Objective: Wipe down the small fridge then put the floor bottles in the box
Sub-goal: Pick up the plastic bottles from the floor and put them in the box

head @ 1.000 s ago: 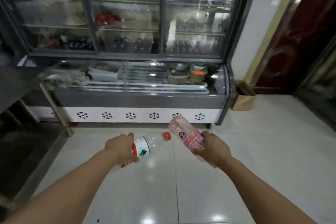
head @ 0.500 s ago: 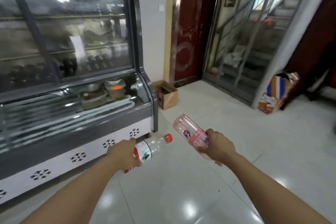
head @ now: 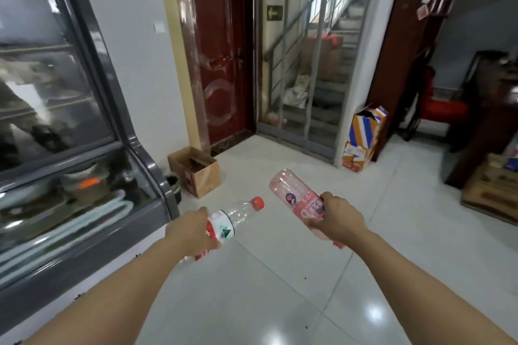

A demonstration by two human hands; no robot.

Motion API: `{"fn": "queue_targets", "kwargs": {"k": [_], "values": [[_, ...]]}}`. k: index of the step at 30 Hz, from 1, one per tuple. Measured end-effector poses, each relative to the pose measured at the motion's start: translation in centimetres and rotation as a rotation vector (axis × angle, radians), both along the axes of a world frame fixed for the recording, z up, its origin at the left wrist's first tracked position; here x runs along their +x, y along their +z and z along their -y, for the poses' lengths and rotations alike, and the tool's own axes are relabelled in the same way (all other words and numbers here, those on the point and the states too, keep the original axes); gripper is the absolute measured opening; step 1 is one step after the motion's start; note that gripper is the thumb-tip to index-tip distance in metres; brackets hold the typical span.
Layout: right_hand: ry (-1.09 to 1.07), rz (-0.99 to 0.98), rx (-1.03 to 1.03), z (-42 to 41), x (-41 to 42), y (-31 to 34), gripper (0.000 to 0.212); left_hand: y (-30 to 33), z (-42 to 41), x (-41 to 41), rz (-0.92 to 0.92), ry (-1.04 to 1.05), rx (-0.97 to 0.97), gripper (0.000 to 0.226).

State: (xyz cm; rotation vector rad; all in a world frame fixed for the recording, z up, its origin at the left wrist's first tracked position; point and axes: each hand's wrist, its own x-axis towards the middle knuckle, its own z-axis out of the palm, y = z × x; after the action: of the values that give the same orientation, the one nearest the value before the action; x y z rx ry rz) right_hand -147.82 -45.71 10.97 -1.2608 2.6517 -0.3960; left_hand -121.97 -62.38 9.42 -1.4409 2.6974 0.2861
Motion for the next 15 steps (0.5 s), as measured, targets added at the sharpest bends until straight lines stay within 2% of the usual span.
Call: {"fn": "queue_targets", "kwargs": {"k": [7, 11, 15], "values": [[0.045, 0.011, 0.022, 5.8, -14.6, 1.2, 0.056, -0.1, 3.7, -14.7, -0.052, 0.076, 0.0, 0.067], [0.058, 0.073, 0.051, 9.3, -21.1, 1.6, 0.057, 0.4, 6.3, -21.1, -0.045, 0.078, 0.012, 0.066], [0.079, 0.053, 0.046, 14.0, -27.0, 1.3, 0.057, 0.5, 10.8, -26.6, -0.021, 0.076, -0.009, 0.068]]}}
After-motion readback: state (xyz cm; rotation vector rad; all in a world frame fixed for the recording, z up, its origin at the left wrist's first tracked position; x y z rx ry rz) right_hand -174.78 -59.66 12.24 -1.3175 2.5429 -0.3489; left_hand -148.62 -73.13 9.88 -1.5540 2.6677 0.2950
